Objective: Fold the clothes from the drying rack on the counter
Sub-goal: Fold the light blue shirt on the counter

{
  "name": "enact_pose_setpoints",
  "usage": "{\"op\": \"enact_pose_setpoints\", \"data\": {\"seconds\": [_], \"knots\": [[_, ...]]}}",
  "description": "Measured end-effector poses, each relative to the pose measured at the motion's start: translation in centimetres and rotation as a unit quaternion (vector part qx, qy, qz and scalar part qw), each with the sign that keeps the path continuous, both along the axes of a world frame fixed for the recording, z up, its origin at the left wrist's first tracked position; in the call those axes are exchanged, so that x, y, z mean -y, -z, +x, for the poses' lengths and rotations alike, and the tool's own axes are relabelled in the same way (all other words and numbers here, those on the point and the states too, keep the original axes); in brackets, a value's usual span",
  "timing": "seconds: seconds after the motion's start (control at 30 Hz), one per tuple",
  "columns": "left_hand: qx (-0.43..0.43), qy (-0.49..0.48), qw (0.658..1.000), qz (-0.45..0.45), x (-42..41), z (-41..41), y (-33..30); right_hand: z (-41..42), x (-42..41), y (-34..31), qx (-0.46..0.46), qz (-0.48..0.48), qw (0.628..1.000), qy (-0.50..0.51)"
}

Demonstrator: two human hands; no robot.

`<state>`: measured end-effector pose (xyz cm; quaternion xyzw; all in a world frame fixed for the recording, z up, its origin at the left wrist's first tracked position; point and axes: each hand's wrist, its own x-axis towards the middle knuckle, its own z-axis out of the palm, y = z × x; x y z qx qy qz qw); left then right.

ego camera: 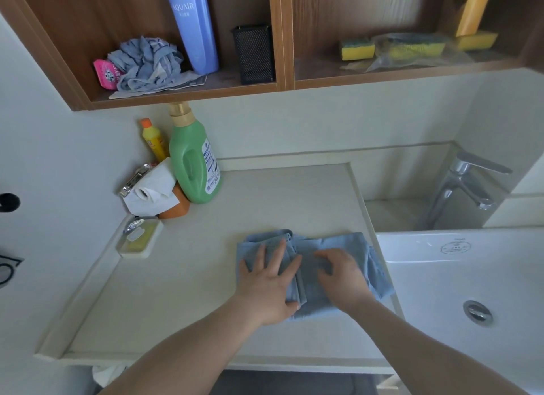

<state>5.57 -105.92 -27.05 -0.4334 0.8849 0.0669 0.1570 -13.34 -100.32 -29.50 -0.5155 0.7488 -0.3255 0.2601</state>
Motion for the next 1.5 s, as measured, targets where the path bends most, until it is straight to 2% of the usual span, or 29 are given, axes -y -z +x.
{"op": "enact_pose_setpoints", "data": {"seconds": [0.03,0.1,0.2,0.33,0.47,0.6,0.7,0.8,0.87,0.93,1.0,1.03,1.1,1.2,1.27,1.5], "knots": [[0.001,0.024,1.000,-0.013,-0.1,-0.3,-0.3,-1.0,-0.2,0.1,-0.068,-0.020,0.996,0.059],[0.005,0.056,0.998,-0.014,-0.3,-1.0,-0.7,-2.9,-0.8,-0.6,-0.145,0.041,0.979,0.137],[-0.015,0.022,0.999,0.022,-0.5,-2.2,-0.7,-5.4,-1.7,-1.6,-0.128,0.166,0.965,0.154],[0.005,0.019,1.000,-0.012,0.0,-3.0,0.1,-7.0,-2.2,-1.7,-0.149,0.212,0.957,0.130],[0.043,0.020,0.999,-0.010,0.2,-3.5,0.2,-7.1,-2.4,-2.2,-0.104,0.243,0.956,0.128],[0.056,0.017,0.998,-0.003,0.3,-3.8,0.3,-6.9,-2.0,-3.0,-0.010,0.218,0.969,0.118],[0.050,0.011,0.999,0.005,0.8,-3.8,0.4,-6.6,-1.5,-3.8,0.151,0.147,0.966,0.149],[0.037,0.011,0.999,0.015,1.0,-3.6,0.5,-5.2,-1.3,-5.9,0.214,0.082,0.964,0.132],[-0.009,0.015,0.999,0.032,1.1,-3.3,0.5,-3.7,-1.0,-7.4,0.201,0.037,0.974,0.099],[-0.139,0.007,0.990,0.040,1.0,-2.3,0.6,-2.0,-0.5,-8.8,0.170,0.004,0.984,0.061],[-0.311,-0.036,0.950,-0.006,1.0,-0.6,0.6,-0.4,0.0,-9.7,0.115,-0.016,0.993,0.026],[-0.359,-0.066,0.929,-0.059,1.1,0.7,0.7,0.5,0.4,-9.9,0.092,-0.025,0.995,0.011],[-0.355,-0.110,0.919,-0.133,1.0,3.4,1.0,1.9,1.0,-10.3,0.053,-0.036,0.998,-0.008],[-0.265,-0.078,0.955,-0.109,-0.2,7.1,2.1,4.1,1.9,-9.8,0.008,-0.035,0.999,-0.039],[-0.236,-0.038,0.965,-0.110,-1.2,8.7,2.9,5.7,2.4,-9.4,0.000,-0.037,0.998,-0.051],[-0.264,0.049,0.951,-0.154,-3.6,7.1,3.0,10.2,2.9,-8.0,-0.025,-0.020,0.994,-0.100]]}}
